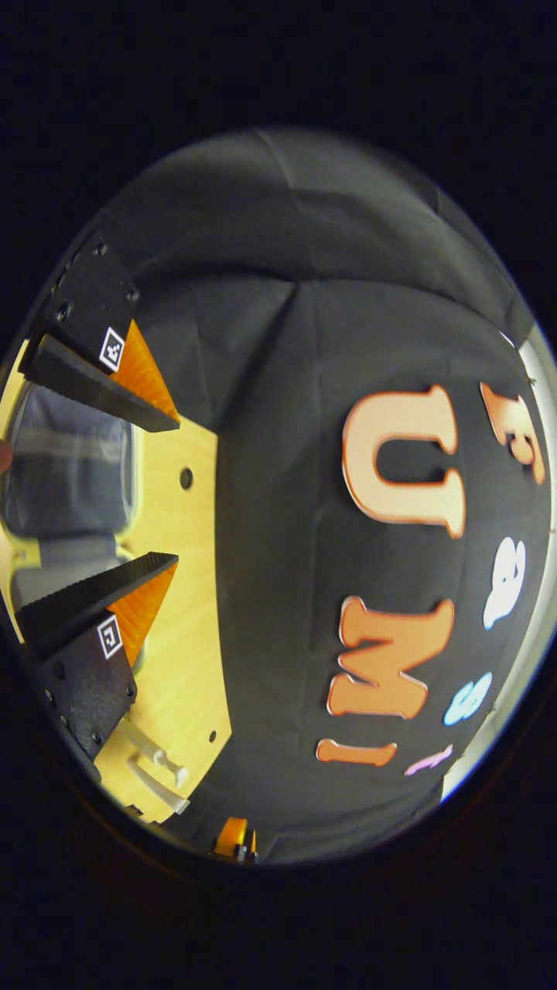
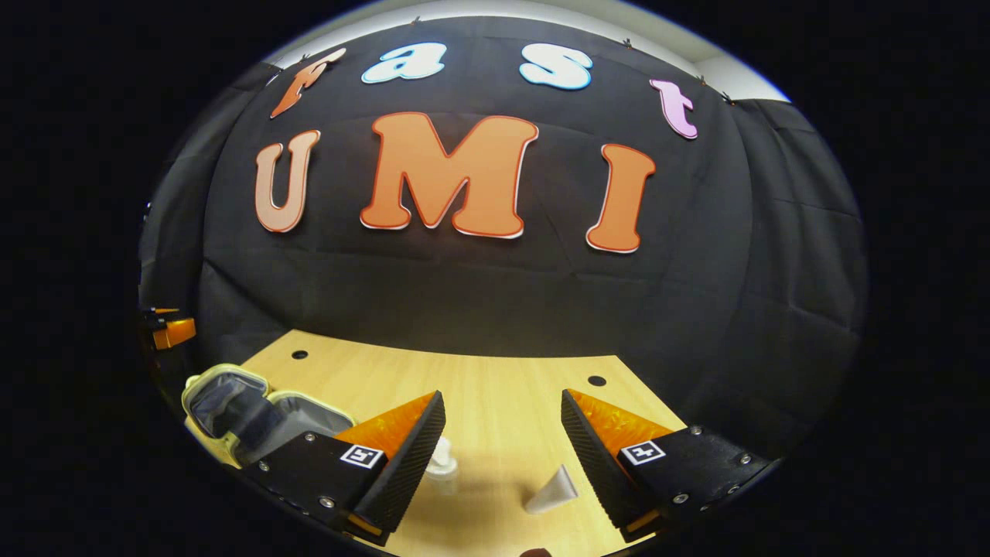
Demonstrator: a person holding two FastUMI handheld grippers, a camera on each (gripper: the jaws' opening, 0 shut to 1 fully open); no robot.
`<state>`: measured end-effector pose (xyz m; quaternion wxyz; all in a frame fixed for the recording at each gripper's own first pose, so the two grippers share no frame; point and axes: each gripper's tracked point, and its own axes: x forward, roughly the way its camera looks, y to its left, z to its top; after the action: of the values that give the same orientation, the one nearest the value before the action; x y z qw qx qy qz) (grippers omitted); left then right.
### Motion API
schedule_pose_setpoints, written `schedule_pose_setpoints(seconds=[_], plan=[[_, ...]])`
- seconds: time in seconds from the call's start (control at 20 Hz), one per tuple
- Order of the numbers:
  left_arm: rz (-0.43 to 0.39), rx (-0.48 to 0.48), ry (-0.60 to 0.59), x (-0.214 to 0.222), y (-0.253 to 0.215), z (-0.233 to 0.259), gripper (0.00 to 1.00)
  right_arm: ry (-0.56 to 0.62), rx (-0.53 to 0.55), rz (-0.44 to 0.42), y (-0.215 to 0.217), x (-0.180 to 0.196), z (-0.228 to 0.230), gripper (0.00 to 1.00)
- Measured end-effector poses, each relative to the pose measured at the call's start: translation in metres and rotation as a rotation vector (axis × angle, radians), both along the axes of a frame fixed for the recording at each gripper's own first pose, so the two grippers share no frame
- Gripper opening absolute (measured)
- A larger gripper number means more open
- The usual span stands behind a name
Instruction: First open the suitcase, pack the skin care products into it, and then close the suitcase.
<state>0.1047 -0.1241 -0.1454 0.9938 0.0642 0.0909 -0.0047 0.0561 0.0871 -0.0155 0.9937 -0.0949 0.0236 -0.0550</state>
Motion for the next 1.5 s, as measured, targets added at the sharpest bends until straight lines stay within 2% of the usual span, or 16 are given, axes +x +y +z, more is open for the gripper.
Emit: schedule_pose_setpoints(seconds=[0.2,0.6,0.85,0.95,1.05,1.2,1.3,1.5], plan=[[-0.109,0.039,-0.051,-0.001,-0.09,-0.007,0.97,0.062,0.036,-0.007,-0.038,-0.002,-0.034,0.96],[-0.343,0.045,0.082,-0.024,-0.275,-0.109,0.97,0.106,0.062,-0.018,-0.083,-0.007,-0.068,0.96],[-0.457,0.095,0.136,-0.032,-0.344,-0.156,0.98,0.131,0.07,-0.024,-0.101,-0.008,-0.085,0.96],[-0.445,0.118,0.157,-0.03,-0.357,-0.177,0.98,0.137,0.071,-0.025,-0.108,-0.009,-0.089,0.96],[-0.398,0.124,0.173,-0.019,-0.361,-0.197,0.98,0.147,0.071,-0.03,-0.116,-0.011,-0.095,0.96],[-0.338,0.089,0.187,-0.004,-0.37,-0.219,0.99,0.152,0.079,-0.029,-0.126,-0.013,-0.1,0.96],[-0.287,0.105,0.177,0.007,-0.369,-0.229,0.99,0.165,0.072,-0.04,-0.134,-0.013,-0.104,0.96],[-0.233,0.087,0.196,0.021,-0.373,-0.246,0.99,0.162,0.071,-0.027,-0.136,-0.015,-0.104,0.96]])
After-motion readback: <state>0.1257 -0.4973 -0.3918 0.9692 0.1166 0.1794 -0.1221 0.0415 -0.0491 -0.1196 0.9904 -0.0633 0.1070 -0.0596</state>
